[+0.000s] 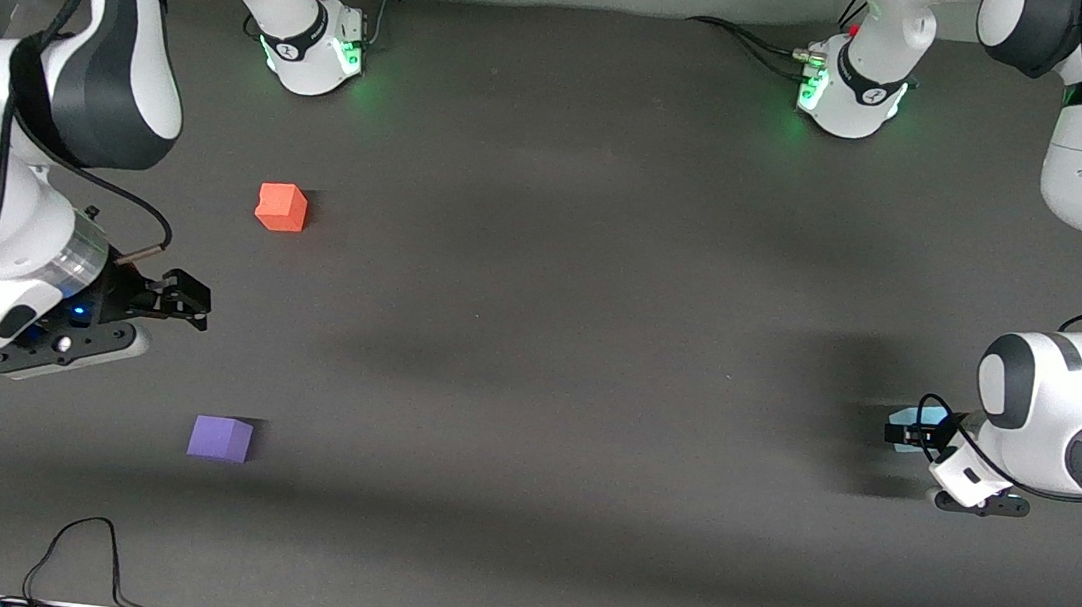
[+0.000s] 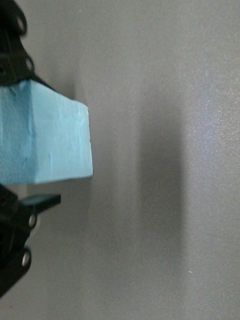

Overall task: Place blue block between orange and purple blocks
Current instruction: 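Close the left gripper on the blue cube and lift it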

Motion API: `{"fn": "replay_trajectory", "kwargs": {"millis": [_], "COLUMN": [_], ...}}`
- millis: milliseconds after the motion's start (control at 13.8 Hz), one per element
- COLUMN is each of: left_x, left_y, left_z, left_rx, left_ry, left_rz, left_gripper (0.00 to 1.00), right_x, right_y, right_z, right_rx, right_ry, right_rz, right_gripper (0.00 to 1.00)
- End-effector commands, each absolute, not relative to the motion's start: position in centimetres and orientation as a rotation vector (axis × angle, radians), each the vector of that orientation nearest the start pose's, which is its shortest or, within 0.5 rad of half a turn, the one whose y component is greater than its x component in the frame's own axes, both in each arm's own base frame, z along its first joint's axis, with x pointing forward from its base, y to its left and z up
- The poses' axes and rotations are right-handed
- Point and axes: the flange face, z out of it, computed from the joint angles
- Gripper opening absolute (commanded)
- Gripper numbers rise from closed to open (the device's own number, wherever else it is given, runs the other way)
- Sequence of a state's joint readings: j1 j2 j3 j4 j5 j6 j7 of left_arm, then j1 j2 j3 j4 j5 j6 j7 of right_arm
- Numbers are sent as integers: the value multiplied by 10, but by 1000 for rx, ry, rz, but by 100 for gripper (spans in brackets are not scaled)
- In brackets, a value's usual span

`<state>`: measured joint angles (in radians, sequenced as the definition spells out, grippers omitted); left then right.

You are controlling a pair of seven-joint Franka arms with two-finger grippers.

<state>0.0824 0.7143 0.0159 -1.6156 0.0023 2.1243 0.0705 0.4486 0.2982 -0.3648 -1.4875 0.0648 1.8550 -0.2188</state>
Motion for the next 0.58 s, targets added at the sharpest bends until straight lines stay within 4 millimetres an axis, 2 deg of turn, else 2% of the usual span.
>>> {"fn": "replay_trajectory", "kwargs": {"millis": [0,72,145,289,506], "left_x": [664,661,658,639,591], "left_y": [63,62,58,57,53], "left_z": [203,219,244,317,434], "left_rx": [-3142,-3139,-3137,-3126,-3118], "left_ry": [-55,-56,-47,-48,-46], "left_rz": [332,361,385,477,547], "left_gripper": [20,21,21,22,22], "right_x": [647,644,638,629,610], "right_y": [73,76,79,78,67], "right_z": [547,548,555,551,541], "right_rx": [-3147,-3140,-3129,-3114,-3067], "right_ry": [-472,-478,-488,-485,-444], "right_rz": [-248,-243,-246,-228,-205], "right_gripper": [100,100,100,100,100]}}
